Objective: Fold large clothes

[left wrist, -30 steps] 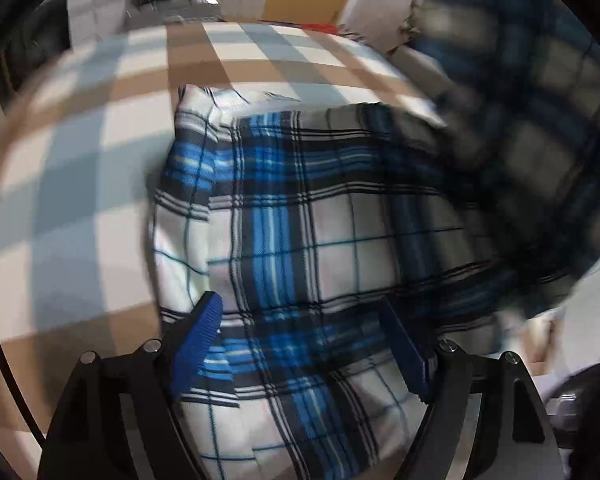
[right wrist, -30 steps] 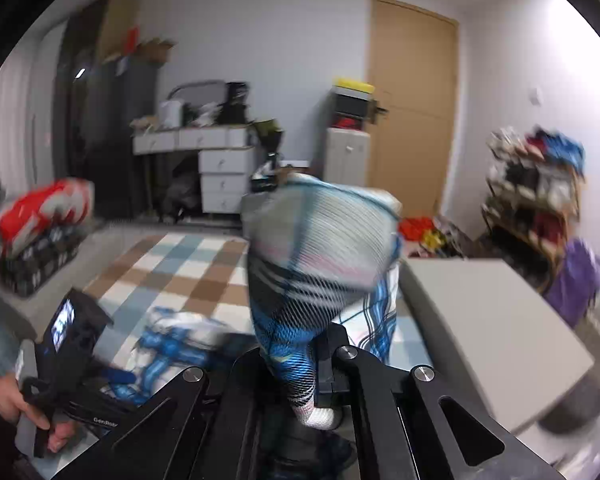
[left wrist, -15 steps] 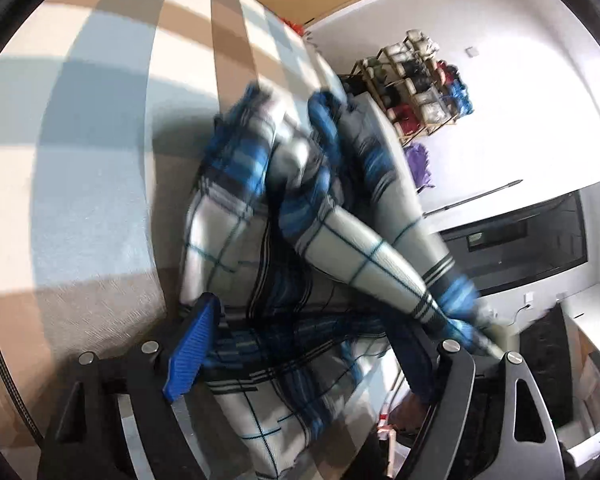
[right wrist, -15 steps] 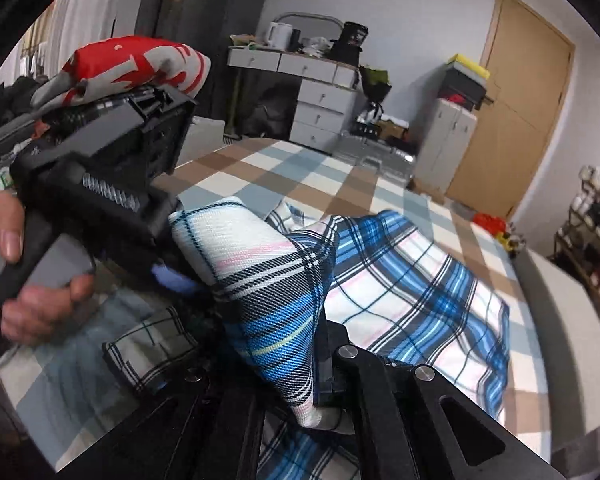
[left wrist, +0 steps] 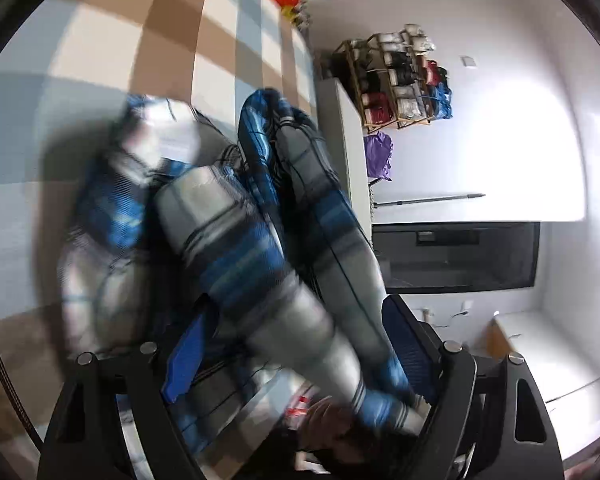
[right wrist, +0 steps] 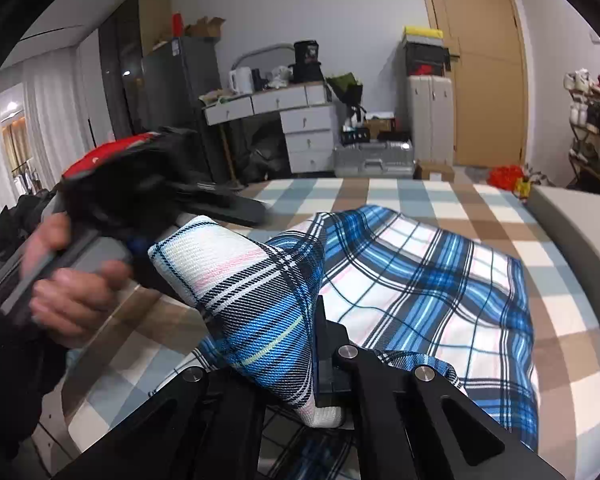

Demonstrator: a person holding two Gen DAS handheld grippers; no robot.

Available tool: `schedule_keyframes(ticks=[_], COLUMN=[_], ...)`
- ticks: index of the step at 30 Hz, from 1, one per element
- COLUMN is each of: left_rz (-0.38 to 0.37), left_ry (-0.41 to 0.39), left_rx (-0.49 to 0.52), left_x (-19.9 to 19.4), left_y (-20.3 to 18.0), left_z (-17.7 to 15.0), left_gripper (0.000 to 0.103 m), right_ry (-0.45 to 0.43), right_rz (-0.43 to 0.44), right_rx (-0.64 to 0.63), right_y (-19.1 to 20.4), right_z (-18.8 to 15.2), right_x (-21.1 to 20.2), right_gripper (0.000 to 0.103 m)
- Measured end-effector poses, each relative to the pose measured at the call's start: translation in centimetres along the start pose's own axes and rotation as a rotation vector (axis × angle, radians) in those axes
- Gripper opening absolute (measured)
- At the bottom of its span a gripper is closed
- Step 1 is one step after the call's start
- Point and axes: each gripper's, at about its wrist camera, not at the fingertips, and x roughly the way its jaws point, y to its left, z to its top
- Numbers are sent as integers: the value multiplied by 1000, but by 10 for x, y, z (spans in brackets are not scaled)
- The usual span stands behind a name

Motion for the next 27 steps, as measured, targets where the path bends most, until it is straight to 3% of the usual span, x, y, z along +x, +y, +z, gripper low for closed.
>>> schedule_keyframes(ticks=[5,12,13,15,16,17,20,24,27], left_rz=[68,327,356,424,473,496,515,551,529], left_ry=[9,128,130,141,145,149,138,121,114], left_rx=[-97,-7,8,68,109,144,206,298,343], left_x=[25,64,67,68,67,64,59,58,57], left_y=[-16,-52,-56,-66,-71,-77,-97,-121,-136], left_z=[28,42,42,43,42,41,37,27,26], left_gripper=[80,80,75,43,20,14,8,6,6], right_ry=[-7,51,55,38,22,7,-40,-55,-110], right_rz=[-3,-6,-9,-12,-20,-27,-52,-66,-94], right_rx=[-59,-131,-136,-152,-168,-181,-226,-225,-222], right_y=[7,13,16,19,22,23,30,32,36], right_z=[-8,-25,-28,-26,-24,-22,-15,-10,-2], right_x=[-5,8,7,5,2,0,-8,-11,-27], right_gripper=[2,2,2,2,2,2,2,2,2])
